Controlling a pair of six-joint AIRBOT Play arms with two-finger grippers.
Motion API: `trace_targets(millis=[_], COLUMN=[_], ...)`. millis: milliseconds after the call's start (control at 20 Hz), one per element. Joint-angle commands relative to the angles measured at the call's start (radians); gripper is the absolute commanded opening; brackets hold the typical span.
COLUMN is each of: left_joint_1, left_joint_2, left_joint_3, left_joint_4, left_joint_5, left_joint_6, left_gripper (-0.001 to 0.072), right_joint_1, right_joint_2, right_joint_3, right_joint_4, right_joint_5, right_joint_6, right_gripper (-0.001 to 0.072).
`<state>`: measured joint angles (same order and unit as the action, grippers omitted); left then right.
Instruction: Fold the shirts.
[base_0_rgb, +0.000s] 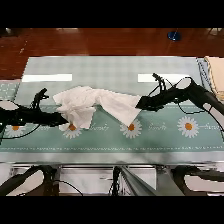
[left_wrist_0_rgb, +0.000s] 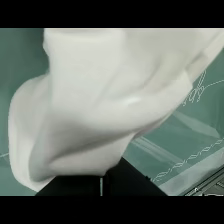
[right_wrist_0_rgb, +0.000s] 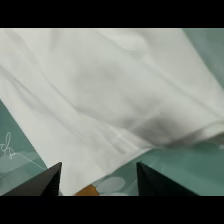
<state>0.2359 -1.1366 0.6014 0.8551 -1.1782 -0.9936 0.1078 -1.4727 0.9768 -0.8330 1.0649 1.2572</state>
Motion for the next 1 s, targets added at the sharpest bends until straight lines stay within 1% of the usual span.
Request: trace_targets(millis=[0,200,250,300,350,400,550,650,750,850,950], left_joint_1=[0.000,0.000,0.000,0.000,0.000,0.000,0.001,0.011,0.038,0.067,0.092], left_joint_2=[-0.001,0.000,-0.001,0.000,0.000,0.000,0.006,0.031,0.086,0.159,0.226], left_joint_3=[0.000,0.000,0.000,0.000,0.000,0.000,0.034,0.112,0.235,0.389,0.567], left_joint_4=[0.000,0.000,0.000,0.000,0.000,0.000,-0.005,-0.068,-0.180,-0.295,-0.343], left_joint_5=[0.000,0.000,0.000,0.000,0.000,0.000,-0.021,-0.069,-0.101,-0.101,-0.100], left_joint_6=[0.014,0.014,0.014,0.014,0.014,0.014,0.014,0.014,0.014,0.014,0.013], left_gripper=[0.0030,0.0030,0.0030,0.0030,0.0030,0.0030,0.0029,0.0028,0.0028,0.0028,0.0028], right_joint_1=[0.008,0.087,0.111,0.130,0.143,0.146,0.130,0.100,0.062,0.018,-0.030], right_joint_2=[-0.019,-0.086,-0.099,-0.106,-0.106,-0.099,-0.002,0.116,0.246,0.369,0.475], right_joint_3=[-0.001,0.000,0.000,0.000,0.000,0.000,0.002,0.021,0.066,0.141,0.243], right_joint_4=[0.031,0.032,0.032,0.032,0.034,0.052,0.082,0.081,0.080,0.079,0.069], right_joint_5=[-0.019,-0.033,-0.043,-0.057,-0.070,-0.071,-0.072,-0.069,-0.068,-0.073,-0.087], right_joint_6=[0.014,0.017,0.017,0.017,0.018,0.017,-0.015,-0.031,-0.036,-0.036,-0.034], right_gripper=[0.0518,0.0518,0.0477,0.0323,0.0127,0.0027,0.0025,0.0025,0.0025,0.0025,0.0025])
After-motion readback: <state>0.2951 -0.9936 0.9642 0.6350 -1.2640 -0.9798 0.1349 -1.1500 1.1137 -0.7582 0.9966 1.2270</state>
